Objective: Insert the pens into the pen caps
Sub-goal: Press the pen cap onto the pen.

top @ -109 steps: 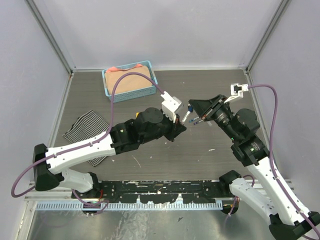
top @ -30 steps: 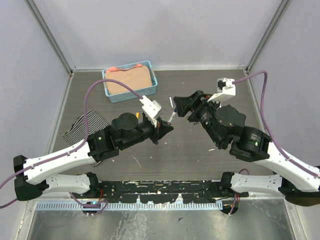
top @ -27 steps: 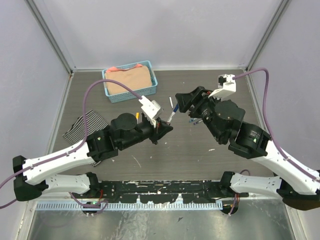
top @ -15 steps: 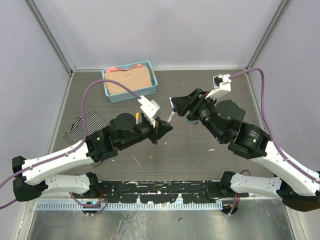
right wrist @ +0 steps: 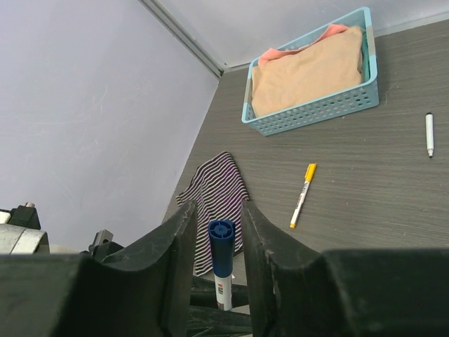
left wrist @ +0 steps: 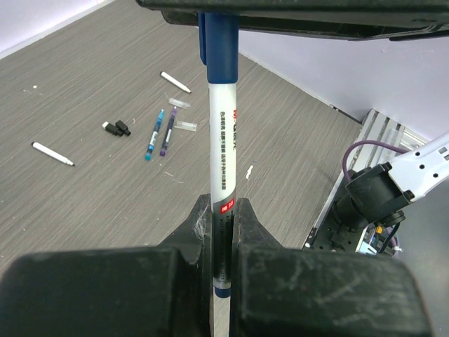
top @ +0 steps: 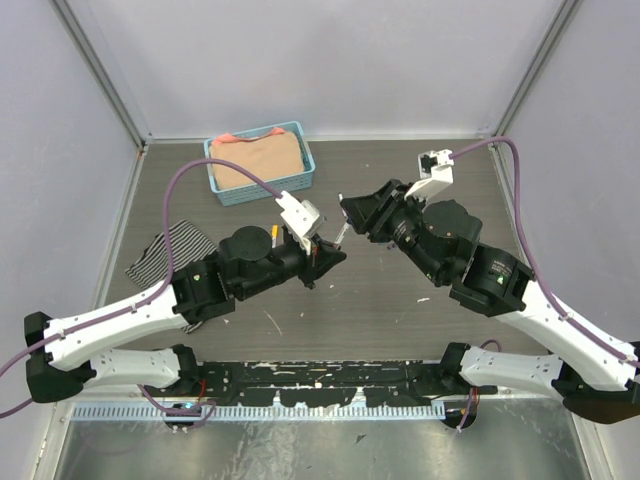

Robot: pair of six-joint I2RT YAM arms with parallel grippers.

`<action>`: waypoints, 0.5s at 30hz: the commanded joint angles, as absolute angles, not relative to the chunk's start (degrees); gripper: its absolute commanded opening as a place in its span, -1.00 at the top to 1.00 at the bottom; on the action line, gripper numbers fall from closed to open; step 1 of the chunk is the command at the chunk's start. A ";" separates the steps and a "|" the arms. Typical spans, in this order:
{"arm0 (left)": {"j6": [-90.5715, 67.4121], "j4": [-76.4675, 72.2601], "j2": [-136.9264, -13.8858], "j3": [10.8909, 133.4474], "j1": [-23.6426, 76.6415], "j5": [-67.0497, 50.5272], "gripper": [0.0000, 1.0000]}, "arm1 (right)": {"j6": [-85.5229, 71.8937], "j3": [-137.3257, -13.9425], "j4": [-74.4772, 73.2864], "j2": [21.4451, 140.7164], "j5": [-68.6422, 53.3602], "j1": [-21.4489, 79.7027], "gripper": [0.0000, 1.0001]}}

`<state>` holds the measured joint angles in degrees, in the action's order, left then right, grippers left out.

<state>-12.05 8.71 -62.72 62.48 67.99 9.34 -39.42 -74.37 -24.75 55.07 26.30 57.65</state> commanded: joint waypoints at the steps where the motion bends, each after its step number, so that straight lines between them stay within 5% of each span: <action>1: -11.96 5.71 -61.96 62.00 68.03 8.37 1.00 | -39.89 -74.43 -21.20 54.67 25.25 57.38 0.37; 6: -12.12 6.22 -62.08 63.53 68.07 8.53 1.00 | -40.33 -72.60 -21.34 54.37 25.49 57.27 0.98; 15: -13.93 7.66 -64.04 69.79 68.03 9.40 1.00 | -41.75 -69.10 -23.46 52.47 24.71 57.29 1.00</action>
